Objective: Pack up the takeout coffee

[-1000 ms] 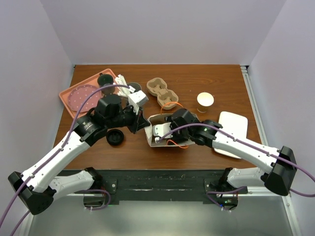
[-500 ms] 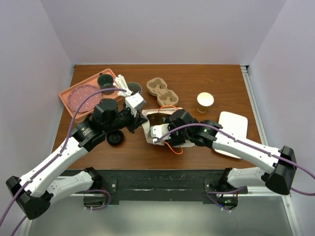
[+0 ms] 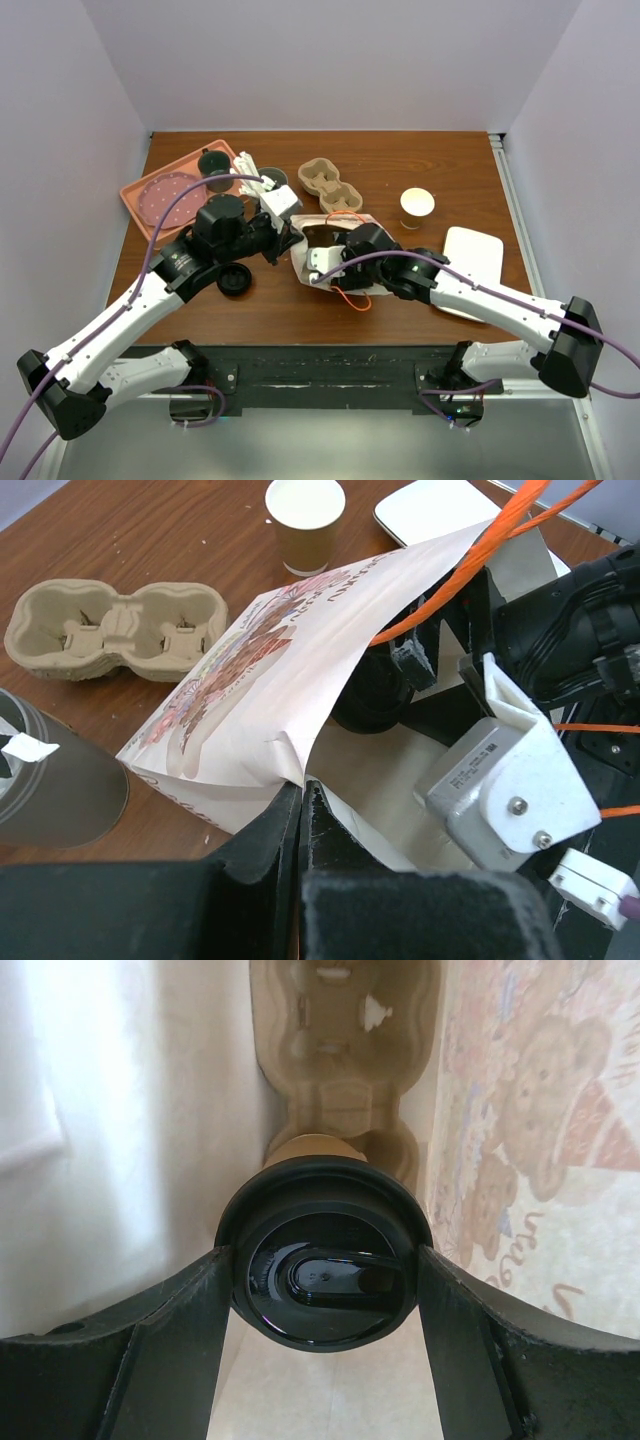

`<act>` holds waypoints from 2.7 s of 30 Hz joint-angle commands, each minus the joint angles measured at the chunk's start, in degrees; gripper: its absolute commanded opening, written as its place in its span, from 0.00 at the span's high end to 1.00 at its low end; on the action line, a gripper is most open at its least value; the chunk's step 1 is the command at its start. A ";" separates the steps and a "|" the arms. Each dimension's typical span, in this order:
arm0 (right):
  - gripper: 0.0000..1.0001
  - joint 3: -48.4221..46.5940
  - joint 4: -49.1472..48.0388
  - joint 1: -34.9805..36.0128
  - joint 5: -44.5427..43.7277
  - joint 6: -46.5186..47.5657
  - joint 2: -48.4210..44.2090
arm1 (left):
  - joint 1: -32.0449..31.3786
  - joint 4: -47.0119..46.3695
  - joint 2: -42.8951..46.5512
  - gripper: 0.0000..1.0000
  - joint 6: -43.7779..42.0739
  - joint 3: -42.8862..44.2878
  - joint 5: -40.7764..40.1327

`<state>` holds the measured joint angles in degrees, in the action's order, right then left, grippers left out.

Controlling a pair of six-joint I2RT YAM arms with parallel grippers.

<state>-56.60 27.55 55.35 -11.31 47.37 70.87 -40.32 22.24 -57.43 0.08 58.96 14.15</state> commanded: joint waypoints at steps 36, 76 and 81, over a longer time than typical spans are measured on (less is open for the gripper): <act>0.83 2.46 -21.04 -2.53 -2.57 1.14 6.30 | -0.20 -0.88 0.21 1.00 3.70 2.74 4.30; 0.83 0.44 6.82 -2.53 2.70 -1.67 -7.15 | -5.92 6.94 -2.95 1.00 1.07 4.76 2.55; 0.84 1.93 5.24 -2.53 3.66 -2.02 -6.63 | -5.92 6.85 -3.30 1.00 0.72 5.38 2.37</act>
<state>-54.00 33.82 53.17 -8.54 45.04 63.96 -46.19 28.42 -60.20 2.48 62.00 17.80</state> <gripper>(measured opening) 0.719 0.015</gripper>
